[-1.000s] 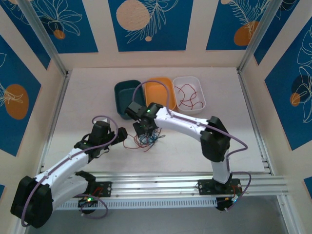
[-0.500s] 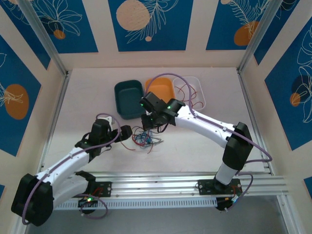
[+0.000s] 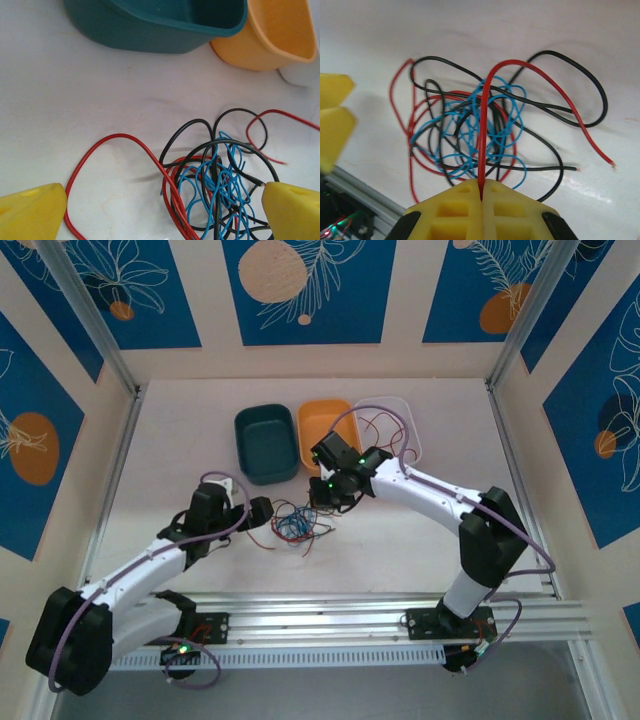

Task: Untangle the cables

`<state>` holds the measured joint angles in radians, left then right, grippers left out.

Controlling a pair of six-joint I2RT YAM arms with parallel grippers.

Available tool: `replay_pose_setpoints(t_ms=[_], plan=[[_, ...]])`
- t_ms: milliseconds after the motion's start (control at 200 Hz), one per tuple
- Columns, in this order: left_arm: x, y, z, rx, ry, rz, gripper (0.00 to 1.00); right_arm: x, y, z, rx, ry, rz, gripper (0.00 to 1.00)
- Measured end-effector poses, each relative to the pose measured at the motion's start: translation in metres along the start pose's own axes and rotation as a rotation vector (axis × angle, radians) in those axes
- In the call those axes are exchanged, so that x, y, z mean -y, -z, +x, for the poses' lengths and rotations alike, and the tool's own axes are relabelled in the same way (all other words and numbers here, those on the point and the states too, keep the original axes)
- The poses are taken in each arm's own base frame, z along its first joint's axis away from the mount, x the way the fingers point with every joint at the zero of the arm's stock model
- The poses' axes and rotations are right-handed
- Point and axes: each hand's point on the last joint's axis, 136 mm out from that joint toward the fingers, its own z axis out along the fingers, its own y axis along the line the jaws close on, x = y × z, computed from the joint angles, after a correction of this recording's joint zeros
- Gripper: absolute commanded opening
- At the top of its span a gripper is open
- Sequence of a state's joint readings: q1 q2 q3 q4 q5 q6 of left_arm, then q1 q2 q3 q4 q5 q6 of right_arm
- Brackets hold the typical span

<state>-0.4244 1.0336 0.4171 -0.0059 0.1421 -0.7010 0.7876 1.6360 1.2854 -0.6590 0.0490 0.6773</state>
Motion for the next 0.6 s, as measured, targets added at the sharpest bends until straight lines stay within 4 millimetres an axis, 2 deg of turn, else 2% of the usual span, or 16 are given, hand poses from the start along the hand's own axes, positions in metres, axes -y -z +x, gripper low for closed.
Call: replay_pose_setpoints(t_ms=[85, 305, 600], plan=[[-0.001, -0.003, 0.002, -0.009, -0.001, -0.004, 1.0, -0.014, 0.019, -0.005, 0.053, 0.032, -0.055, 0.0], [-0.001, -0.011, 0.01, -0.037, -0.012, -0.011, 1.0, -0.053, 0.086, -0.013, 0.209, 0.136, -0.221, 0.0], [0.0, -0.02, 0.014, -0.058, -0.018, -0.014, 1.0, -0.075, 0.151, -0.014, 0.347, 0.228, -0.338, 0.0]])
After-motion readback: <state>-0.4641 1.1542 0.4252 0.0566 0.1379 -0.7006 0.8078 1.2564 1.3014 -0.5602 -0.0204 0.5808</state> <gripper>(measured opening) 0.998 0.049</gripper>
